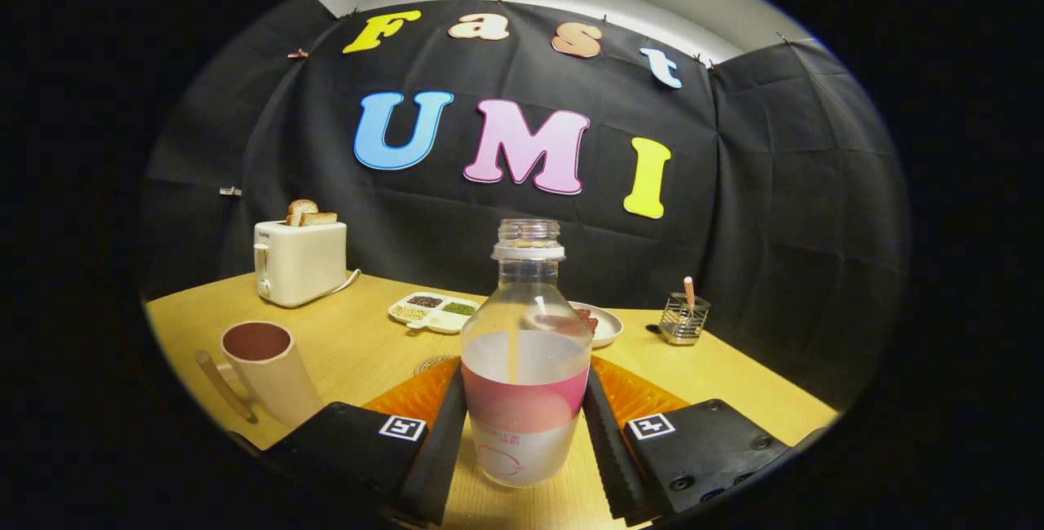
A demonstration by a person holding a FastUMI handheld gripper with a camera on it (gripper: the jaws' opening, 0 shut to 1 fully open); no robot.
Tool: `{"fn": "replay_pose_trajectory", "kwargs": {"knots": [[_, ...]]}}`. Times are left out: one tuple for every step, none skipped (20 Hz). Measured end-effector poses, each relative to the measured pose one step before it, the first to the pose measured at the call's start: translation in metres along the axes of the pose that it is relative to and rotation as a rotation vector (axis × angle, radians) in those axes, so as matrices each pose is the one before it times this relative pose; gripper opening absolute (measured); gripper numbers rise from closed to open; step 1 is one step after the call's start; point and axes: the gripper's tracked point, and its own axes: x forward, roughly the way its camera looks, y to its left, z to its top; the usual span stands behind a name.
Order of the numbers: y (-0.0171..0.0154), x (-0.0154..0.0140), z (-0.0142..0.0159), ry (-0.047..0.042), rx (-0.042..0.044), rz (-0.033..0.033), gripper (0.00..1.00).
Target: Take the bottle from table, then pour the juice into the cup, finally place the bottle on the coaster
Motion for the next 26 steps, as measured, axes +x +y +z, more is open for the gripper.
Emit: {"fn": "replay_pose_trajectory", "kwargs": {"knots": [[-0.00262,0.00087,0.00815,0.00997,-0.03893,-0.00765,0.74],[-0.00235,-0.00017,0.00913,0.00663,-0.04092,-0.00593,0.74],[-0.00031,-0.00214,0.0104,-0.00238,-0.04133,0.00085,0.74],[-0.00095,-0.00051,0.00998,-0.00644,-0.04908,-0.00079,0.73],[-0.00247,-0.00148,0.00763,-0.00672,-0.05332,-0.00445,0.73],[-0.00099,-0.00128,0.00733,-0.00381,-0.05281,-0.00149,0.73],[0.00023,-0.00039,0.00518,-0.00265,-0.04493,0.00408,0.73],[0.00224,-0.00175,0.00408,-0.00398,-0.03383,0.00535,0.73],[0.00243,-0.00114,0.00446,-0.00257,-0.03328,0.00034,0.73],[0.0018,-0.00131,0.00196,-0.00509,-0.03874,-0.00014,0.73],[0.00387,-0.00123,0.00396,-0.01133,-0.04317,0.00034,0.73],[0.00403,-0.00012,0.00463,-0.01539,-0.04506,0.0047,0.73],[0.00567,0.0014,0.00338,-0.01266,-0.04623,0.00706,0.73],[0.00627,0.00088,0.0028,-0.01012,-0.04704,0.01019,0.73],[0.00363,0.00247,0.0009,-0.00483,-0.04799,0.0021,0.73],[0.0038,0.00111,0.00087,-0.00193,-0.0476,0.00033,0.73],[0.00301,0.001,0.00089,-0.00202,-0.04263,0.00058,0.73],[0.00062,0.00033,0.00075,-0.00351,-0.03759,0.00025,0.73],[-0.00009,0.00006,0.00052,-0.00347,-0.03788,-0.00139,0.73],[0.00212,-0.00083,0.00184,-0.00833,-0.03594,0.00208,0.73],[0.00523,-0.00067,0.00415,-0.00978,-0.03479,0.00041,0.73],[0.00505,-0.00011,0.00265,-0.00945,-0.03525,0.00284,0.73],[0.00763,0.0045,0.00191,-0.00626,-0.0338,0.00031,0.73],[0.0053,0.00147,0.00104,-0.00591,-0.0301,0.00244,0.73],[0.00292,0.00074,0.00189,-0.00452,-0.02638,0.00421,0.73],[0.00344,0.00051,0.00183,-0.0013,-0.0246,0.00453,0.73]]}}
